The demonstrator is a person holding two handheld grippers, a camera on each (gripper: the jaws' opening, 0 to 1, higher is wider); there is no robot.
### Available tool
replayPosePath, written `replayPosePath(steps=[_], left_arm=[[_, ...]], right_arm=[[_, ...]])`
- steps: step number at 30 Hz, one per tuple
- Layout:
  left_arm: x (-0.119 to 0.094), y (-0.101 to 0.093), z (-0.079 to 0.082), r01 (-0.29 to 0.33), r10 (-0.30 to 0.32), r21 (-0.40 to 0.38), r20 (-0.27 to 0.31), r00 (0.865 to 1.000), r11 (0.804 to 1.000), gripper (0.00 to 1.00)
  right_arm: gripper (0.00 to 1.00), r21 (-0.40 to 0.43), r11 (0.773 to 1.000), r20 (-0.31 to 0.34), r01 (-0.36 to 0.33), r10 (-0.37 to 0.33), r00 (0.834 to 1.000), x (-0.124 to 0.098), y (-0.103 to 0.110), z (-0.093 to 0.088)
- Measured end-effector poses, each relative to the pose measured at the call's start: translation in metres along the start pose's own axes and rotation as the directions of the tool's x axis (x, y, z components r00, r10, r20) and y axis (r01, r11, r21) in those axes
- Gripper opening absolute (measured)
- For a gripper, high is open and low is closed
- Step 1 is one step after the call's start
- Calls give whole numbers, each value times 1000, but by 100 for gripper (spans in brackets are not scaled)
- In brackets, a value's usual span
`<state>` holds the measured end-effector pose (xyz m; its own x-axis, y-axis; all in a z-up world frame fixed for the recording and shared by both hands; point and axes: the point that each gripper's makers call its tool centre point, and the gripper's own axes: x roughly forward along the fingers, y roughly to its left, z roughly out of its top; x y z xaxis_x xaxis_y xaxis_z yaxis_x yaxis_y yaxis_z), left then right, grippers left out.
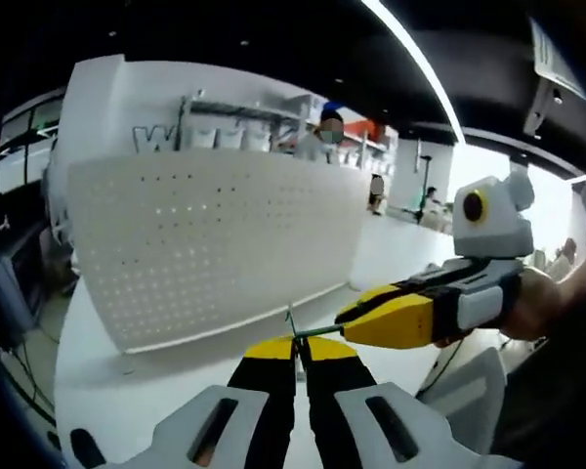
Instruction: Insert the hook assembly into the mounting plate slot until the hook locks in place.
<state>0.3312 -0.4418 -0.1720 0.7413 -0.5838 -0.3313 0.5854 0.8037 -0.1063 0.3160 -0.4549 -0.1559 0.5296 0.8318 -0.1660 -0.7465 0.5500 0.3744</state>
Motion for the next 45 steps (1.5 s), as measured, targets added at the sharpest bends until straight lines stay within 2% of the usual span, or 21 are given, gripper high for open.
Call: replayPosePath(steps=[6,11,26,33,36,45], left_arm=[[1,-4,1,-1,1,27,2,1000,1000,2],[0,-7,8,-11,9,71,24,1000,997,2],[-3,-8,19,-27,21,73,70,997,997,2],[-2,-8,18,-28,23,87,62,998,996,2],[-2,-9,19,-41,33,122,63,997,992,2],[-1,-8,19,-55,48,158,51,998,986,2]], right_arm=[[7,5,1000,13,5,-5,1000,0,-1,3],[5,23,1000,27,5,-6,1000,-1,-1,6],[4,74,997,74,-16,11,997,-3,2,14],[2,106,994,86,-21,12,996,-3,1,16],[2,106,994,88,-18,8,996,-3,1,17],[2,148,989,95,-25,11,995,-1,1,17]])
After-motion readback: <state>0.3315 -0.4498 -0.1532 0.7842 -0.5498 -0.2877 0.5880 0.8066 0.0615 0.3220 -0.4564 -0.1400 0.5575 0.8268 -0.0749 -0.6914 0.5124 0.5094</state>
